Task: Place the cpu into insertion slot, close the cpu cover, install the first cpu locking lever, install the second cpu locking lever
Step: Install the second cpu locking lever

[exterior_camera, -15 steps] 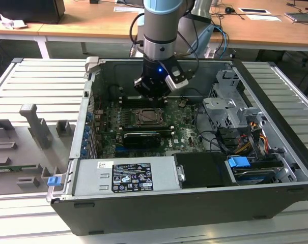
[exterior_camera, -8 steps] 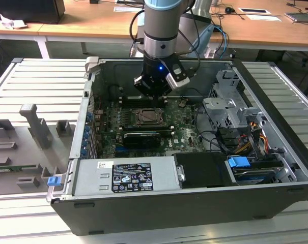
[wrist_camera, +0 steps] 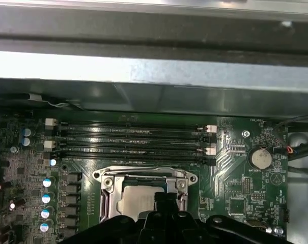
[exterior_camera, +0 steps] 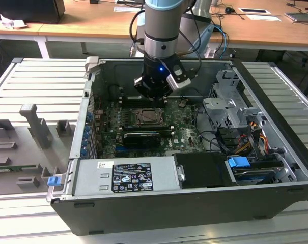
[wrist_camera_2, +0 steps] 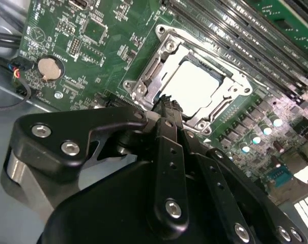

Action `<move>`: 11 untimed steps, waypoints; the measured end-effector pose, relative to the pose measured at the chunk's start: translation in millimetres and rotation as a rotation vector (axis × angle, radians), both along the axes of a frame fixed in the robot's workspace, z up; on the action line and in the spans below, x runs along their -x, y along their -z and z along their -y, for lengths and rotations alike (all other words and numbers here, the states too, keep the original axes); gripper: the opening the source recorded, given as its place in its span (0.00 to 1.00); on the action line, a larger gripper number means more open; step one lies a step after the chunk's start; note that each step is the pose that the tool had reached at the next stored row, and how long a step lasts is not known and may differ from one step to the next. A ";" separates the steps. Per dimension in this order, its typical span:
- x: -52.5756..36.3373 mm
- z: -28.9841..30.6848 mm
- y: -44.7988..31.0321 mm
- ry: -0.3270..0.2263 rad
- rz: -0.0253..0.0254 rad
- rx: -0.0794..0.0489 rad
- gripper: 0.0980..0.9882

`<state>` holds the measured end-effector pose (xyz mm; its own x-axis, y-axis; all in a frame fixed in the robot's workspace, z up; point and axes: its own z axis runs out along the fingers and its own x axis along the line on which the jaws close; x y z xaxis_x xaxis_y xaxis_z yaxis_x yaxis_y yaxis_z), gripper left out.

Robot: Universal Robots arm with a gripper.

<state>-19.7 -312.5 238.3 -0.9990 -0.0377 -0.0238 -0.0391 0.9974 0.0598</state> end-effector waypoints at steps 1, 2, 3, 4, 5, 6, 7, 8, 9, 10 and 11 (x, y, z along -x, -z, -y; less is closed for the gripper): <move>0.0 0.1 -1.8 0.000 0.0000 0.000 0.01; 0.0 0.1 -4.3 0.000 0.0001 0.000 0.01; 0.0 0.2 -5.6 0.000 0.0000 0.000 0.01; -0.1 0.7 -6.2 0.000 0.0001 0.000 0.01; -0.1 1.6 -6.3 0.000 0.0001 0.000 0.01; 0.0 4.0 -6.3 0.000 0.0000 0.000 0.01; 0.0 5.7 -6.3 0.000 0.0001 0.000 0.01; -0.1 7.5 -6.3 0.000 0.0000 0.000 0.01; 0.0 9.5 -6.3 0.000 0.0001 0.000 0.01; 0.0 10.2 -6.3 0.000 0.0000 0.000 0.01; 0.0 10.9 -6.3 0.000 0.0000 0.000 0.01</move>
